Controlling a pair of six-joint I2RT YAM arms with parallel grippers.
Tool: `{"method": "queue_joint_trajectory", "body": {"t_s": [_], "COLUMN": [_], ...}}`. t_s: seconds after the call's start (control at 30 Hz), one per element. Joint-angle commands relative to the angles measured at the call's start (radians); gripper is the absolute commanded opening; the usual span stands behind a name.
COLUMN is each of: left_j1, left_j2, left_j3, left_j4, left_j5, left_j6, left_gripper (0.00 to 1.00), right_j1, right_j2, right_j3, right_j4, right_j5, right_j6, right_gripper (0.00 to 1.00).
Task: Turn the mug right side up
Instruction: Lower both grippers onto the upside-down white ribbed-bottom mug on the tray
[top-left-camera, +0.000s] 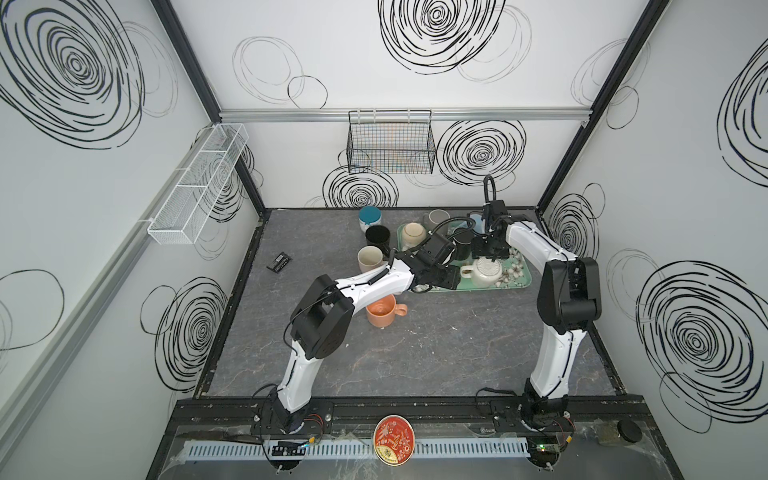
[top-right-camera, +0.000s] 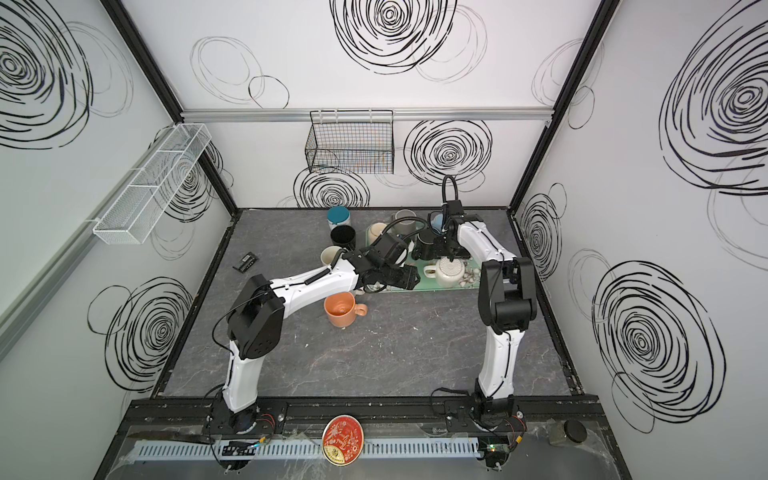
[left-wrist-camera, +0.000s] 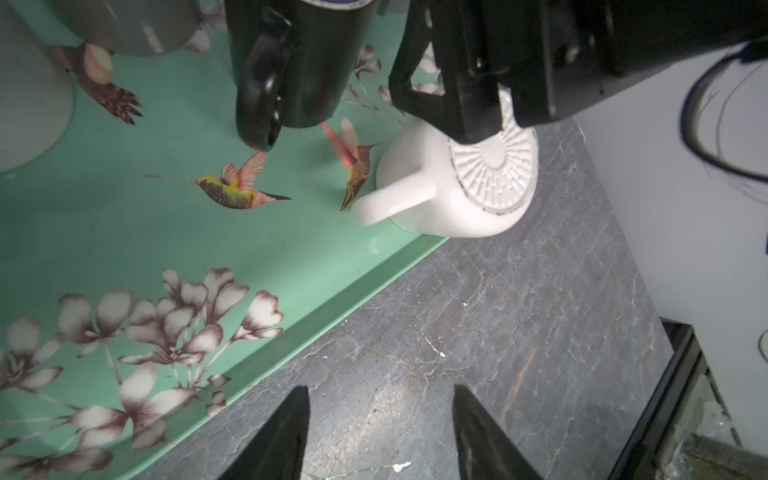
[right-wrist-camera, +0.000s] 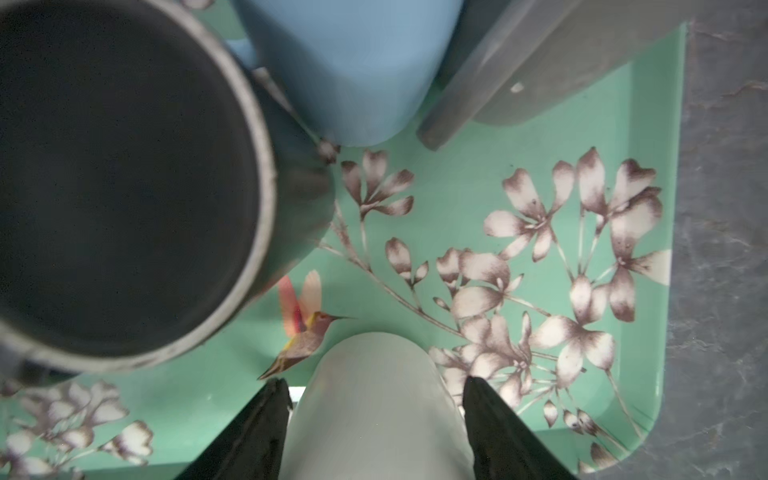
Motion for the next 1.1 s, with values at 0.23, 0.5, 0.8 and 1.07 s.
{"method": "queue_joint_trajectory", "body": {"t_s": [0.23,0.5,0.8,1.07], "left_j1": [-0.05,-0.038,-0.032,-0.012], "left_j2": [-0.035,0.08,0.255,0.339], "left_j3": [0.043,0.186,0.373,0.443], "left_j4": [0.007,-0.039,-0.113,-0.11], "left_j5": [-0.096,-0.075,-0.078,-0.029], "left_j6": [0.451,0.618,0.628,0.573], "left_gripper": [0.65,0.7,0.7,0.51], "right_j1": [-0.05,-0.156,-0.198,-0.198], "right_j2": [-0.102,-0.216,-0.318,-0.272], "right_j3": [0.097,-0.03,-0.233,-0.265], "right_j4": [-0.058,-0.042,-0.003,0.009], "right_j5": [-0.126,-0.222,-0.278,-0.376], "right_j6": [0.033,0.086,0.106,0.103], "right_gripper": [0.71,0.71,0.71,0.62]}}
